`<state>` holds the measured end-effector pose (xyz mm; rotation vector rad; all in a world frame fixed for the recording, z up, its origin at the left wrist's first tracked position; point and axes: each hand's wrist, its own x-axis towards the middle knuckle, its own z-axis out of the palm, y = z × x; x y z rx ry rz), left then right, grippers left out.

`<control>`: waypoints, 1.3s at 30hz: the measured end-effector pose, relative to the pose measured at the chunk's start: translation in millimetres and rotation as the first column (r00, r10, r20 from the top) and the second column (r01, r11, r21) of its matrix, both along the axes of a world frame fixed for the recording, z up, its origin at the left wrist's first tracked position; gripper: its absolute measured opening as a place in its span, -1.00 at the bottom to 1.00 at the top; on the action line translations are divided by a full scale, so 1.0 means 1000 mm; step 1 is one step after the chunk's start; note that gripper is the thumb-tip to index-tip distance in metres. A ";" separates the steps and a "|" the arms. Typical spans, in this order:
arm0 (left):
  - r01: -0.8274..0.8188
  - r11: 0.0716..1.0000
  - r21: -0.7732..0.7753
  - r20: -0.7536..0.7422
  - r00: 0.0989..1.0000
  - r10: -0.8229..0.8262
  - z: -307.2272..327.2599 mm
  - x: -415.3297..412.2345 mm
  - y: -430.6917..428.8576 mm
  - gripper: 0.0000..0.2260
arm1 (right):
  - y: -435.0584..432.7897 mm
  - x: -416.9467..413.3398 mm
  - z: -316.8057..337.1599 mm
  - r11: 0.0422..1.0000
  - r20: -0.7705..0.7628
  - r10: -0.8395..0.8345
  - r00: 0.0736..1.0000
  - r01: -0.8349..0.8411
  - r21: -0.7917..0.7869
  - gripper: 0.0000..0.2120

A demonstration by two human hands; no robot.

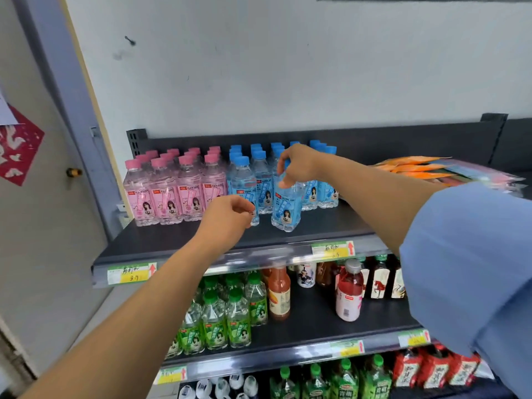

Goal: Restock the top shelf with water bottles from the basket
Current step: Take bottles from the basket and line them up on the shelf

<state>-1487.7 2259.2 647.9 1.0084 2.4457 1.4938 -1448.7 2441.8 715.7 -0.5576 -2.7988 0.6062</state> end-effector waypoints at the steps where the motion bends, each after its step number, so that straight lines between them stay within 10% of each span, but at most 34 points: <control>1: 0.002 1.000 -0.005 -0.004 1.000 -0.002 -0.001 -0.003 0.003 -0.88 | 0.003 -0.005 -0.001 1.000 -0.006 0.010 1.000 -0.010 -0.013 -0.78; 9: 0.034 0.999 -0.030 -0.007 0.999 -0.035 -0.014 -0.015 0.019 -0.86 | 0.020 -0.017 -0.038 0.954 -0.155 -0.075 0.985 0.026 -0.299 -0.28; 39: 0.027 0.999 -0.040 0.014 1.000 -0.026 -0.035 -0.023 0.013 -0.87 | -0.002 -0.059 -0.119 0.881 -0.161 -0.403 0.901 0.334 -0.336 -0.40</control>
